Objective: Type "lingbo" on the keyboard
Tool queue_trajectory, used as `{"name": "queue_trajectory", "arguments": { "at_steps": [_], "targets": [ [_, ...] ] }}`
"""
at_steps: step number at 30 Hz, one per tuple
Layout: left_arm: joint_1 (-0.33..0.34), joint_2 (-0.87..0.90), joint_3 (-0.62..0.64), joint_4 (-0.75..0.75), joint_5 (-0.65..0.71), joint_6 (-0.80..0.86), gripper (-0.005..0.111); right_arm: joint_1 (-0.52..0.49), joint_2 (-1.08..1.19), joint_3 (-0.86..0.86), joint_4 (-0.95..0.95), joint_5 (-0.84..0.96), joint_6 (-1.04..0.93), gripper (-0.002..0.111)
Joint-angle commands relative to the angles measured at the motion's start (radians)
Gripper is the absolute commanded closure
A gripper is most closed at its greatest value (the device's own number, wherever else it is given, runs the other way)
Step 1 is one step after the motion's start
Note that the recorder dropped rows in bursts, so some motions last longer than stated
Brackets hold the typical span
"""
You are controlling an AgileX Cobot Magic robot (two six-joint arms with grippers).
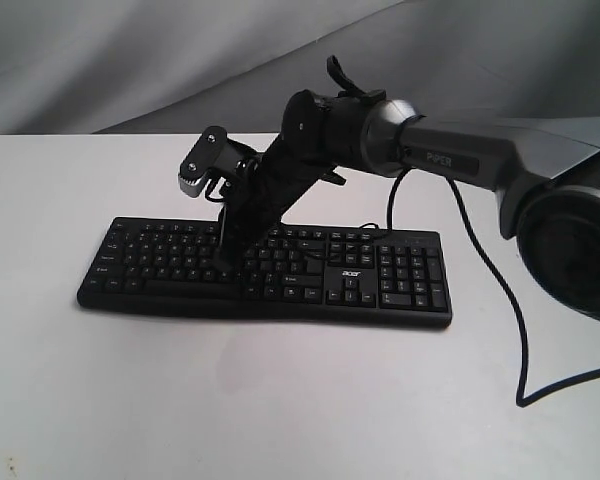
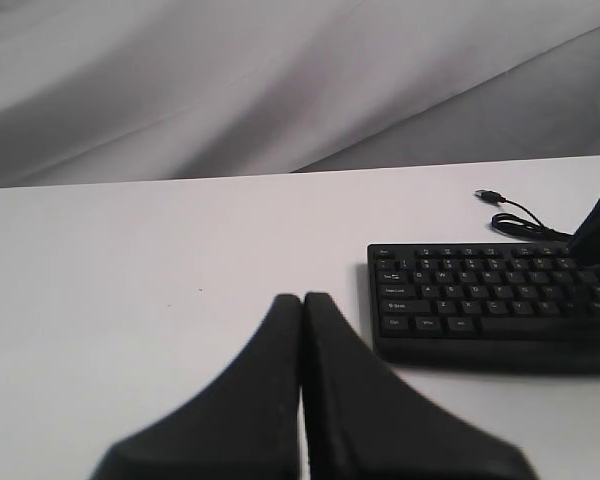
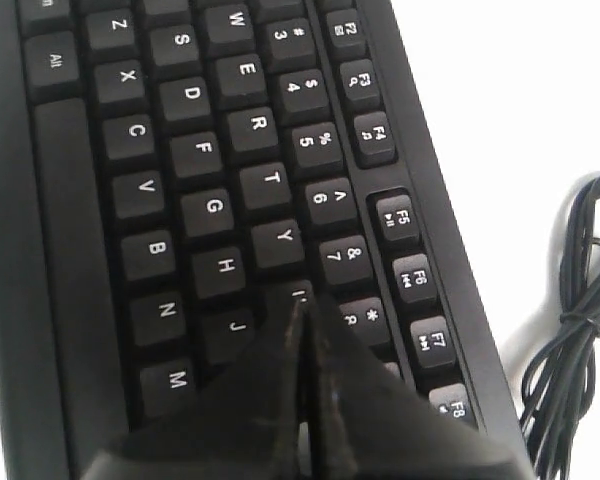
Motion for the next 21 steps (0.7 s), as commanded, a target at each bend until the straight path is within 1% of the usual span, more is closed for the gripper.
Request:
{"name": "queue_trajectory", "arguments": {
  "at_steps": [1, 13, 21],
  "targets": [
    [0.001, -0.004, 0.005, -0.004, -0.007, -0.002, 0.106, -0.001, -0.003, -0.007, 0.009, -0.017, -0.012, 0.108],
    [0.001, -0.004, 0.005, -0.004, -0.007, -0.002, 0.106, -0.001, 0.018, -0.007, 0.010, -0.040, -0.012, 0.108],
    [0.001, -0.004, 0.005, -0.004, -0.007, -0.002, 0.106, -0.003, 0.018, -0.007, -0.035, -0.032, 0.004, 0.108]
  ]
}}
